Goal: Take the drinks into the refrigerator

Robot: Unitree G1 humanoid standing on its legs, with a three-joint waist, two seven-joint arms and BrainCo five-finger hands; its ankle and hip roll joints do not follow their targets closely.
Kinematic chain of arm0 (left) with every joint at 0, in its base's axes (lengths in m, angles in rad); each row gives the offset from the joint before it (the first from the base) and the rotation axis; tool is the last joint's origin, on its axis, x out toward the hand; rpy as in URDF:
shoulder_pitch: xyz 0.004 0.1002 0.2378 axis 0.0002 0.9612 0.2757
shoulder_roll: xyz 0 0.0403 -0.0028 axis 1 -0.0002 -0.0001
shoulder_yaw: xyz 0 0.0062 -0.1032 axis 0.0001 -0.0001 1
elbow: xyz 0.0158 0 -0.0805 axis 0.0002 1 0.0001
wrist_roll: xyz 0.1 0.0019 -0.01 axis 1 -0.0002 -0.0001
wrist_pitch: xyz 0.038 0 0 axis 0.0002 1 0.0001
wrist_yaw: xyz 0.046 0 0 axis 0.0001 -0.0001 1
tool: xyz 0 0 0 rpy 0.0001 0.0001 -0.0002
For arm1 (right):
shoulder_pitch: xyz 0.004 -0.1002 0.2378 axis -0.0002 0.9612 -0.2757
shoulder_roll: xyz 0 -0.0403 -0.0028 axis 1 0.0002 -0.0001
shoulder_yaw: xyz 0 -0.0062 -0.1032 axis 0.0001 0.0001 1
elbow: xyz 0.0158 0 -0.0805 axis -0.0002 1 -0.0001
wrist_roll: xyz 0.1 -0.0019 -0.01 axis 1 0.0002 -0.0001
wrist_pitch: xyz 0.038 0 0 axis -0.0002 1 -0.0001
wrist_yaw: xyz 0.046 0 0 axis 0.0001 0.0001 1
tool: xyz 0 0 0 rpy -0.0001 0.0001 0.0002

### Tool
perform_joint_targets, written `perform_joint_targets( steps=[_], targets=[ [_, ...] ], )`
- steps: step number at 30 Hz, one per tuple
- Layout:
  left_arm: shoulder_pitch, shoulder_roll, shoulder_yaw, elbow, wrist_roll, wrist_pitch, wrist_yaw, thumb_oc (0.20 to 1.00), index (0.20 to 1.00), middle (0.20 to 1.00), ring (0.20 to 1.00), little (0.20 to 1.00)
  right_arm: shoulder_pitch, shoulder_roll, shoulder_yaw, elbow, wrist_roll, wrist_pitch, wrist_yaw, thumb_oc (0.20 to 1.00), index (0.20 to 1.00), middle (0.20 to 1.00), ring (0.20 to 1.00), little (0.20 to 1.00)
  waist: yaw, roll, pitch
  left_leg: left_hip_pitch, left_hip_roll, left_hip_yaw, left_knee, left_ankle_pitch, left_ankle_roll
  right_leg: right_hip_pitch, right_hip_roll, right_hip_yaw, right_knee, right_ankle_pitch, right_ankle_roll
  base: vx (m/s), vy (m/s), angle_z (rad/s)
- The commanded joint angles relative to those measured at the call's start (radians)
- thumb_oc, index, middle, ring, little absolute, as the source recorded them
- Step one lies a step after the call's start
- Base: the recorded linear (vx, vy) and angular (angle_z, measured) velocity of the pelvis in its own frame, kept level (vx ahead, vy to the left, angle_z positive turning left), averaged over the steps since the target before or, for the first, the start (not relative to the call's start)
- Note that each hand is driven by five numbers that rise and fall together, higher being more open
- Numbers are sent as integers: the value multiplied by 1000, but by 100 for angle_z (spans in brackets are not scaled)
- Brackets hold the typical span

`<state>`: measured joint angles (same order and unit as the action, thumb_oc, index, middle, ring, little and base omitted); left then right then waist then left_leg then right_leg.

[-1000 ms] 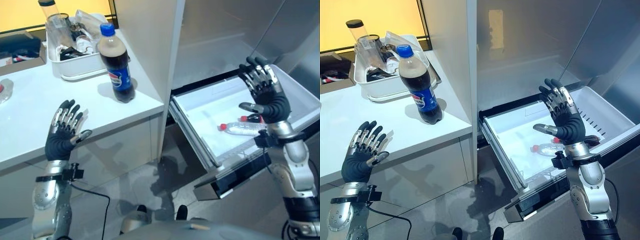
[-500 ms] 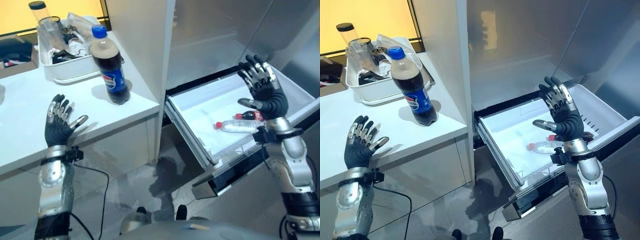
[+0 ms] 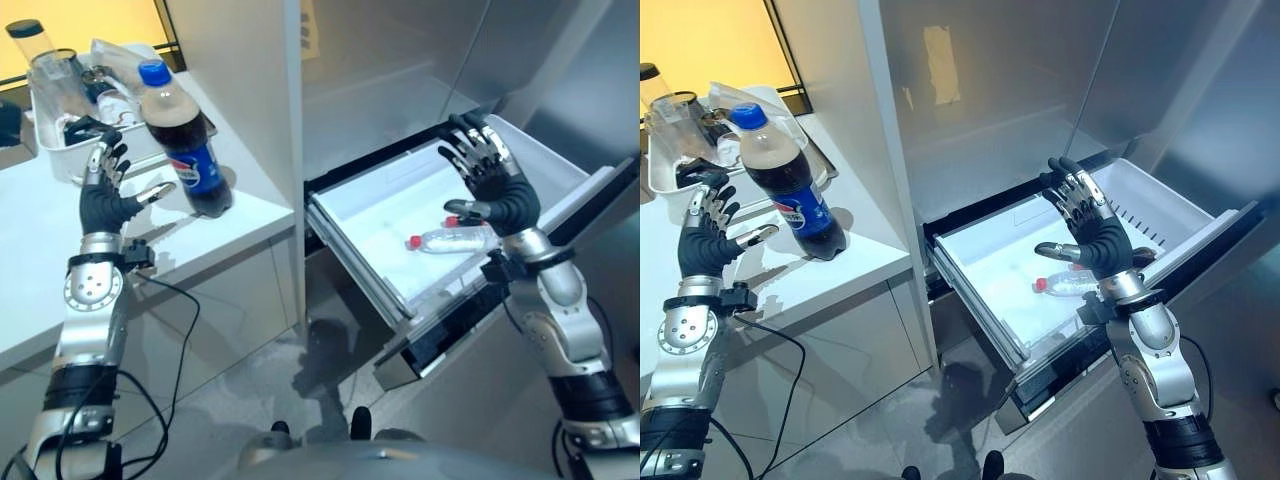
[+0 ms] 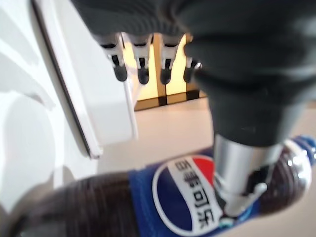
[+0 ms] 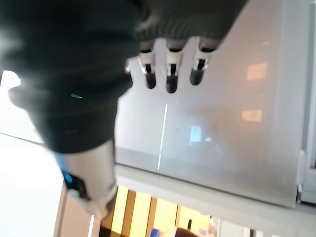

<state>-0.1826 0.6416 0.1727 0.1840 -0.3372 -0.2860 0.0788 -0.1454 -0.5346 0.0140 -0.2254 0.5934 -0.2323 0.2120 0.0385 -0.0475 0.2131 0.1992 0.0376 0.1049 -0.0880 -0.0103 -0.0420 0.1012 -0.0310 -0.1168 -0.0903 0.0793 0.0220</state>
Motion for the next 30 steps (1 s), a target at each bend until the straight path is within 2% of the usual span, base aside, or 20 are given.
perform_joint_targets(
  steps=[1, 16, 24, 30],
  targets=[
    [-87, 39, -31, 29, -9, -27, -7, 1000, 1000, 1000, 1000, 1000, -62, -36, 2, -47, 34, -28, 8, 1000, 1000, 1000, 1000, 1000, -10, -1, -34, 8, 1, -7, 1, -59, -1, -9, -28, -17, 104, -60, 78, 9, -4, -5],
    [-40, -22, -46, 39, 9, 11, -55, 1000, 1000, 1000, 1000, 1000, -10, 3, -28, -70, 22, -23, 31, 1000, 1000, 1000, 1000, 1000, -16, -3, -44, 15, 2, -3, 1, -66, 0, 4, -23, -9, 95, -63, 75, 0, 0, 0],
    [-103, -27, -99, 108, -6, 46, -75, 1000, 1000, 1000, 1000, 1000, -8, 18, -11, -67, 26, -10, 37, 1000, 1000, 1000, 1000, 1000, -21, -4, -49, 20, 2, -5, 1, -69, -1, 10, -23, -11, 92, -64, 75, 0, 0, 0],
    [-166, -36, -149, 176, 39, 78, -75, 1000, 1000, 1000, 1000, 1000, -8, 29, -4, -69, 26, -5, 36, 1000, 1000, 1000, 1000, 1000, -28, -5, -50, 22, 1, -5, 1, -71, -1, 12, -23, -9, 92, -64, 75, 0, 0, 0]
  ],
)
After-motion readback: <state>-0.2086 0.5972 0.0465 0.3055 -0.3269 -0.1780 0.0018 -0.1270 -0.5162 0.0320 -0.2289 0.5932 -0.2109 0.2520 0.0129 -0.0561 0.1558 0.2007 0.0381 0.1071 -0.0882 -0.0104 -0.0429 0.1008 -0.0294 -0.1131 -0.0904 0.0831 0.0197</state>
